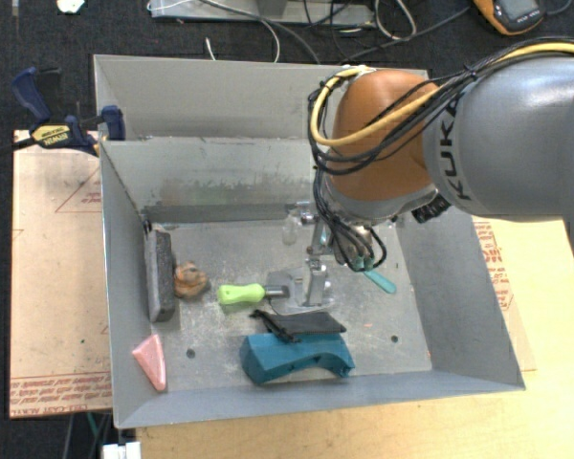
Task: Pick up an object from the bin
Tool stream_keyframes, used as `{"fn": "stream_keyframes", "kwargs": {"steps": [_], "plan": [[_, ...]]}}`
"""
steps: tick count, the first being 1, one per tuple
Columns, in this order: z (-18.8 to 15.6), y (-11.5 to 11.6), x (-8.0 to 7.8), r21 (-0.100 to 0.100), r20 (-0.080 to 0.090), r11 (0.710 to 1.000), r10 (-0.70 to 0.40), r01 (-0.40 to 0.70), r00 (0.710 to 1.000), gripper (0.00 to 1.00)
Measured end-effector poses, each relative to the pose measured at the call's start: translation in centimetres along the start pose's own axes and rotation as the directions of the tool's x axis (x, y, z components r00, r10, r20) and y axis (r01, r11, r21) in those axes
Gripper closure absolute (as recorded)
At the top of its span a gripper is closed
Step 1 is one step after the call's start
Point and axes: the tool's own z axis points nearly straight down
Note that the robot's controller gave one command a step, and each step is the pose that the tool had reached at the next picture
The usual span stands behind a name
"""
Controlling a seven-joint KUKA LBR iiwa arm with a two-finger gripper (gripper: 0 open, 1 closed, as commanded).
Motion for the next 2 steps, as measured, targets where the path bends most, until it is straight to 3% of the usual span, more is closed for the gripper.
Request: {"fn": "stream_keyframes", "kwargs": {"steps": [1, 2], "plan": [[-0.5, 0.0, -0.2, -0.001, 0.008, 1.0, 0.002, -0.002, 1.0, 0.0], [4.5, -5.6, 0.1, 0.0, 0.011, 0.994, -0.105, 0.105, 0.994, 0.0]]}}
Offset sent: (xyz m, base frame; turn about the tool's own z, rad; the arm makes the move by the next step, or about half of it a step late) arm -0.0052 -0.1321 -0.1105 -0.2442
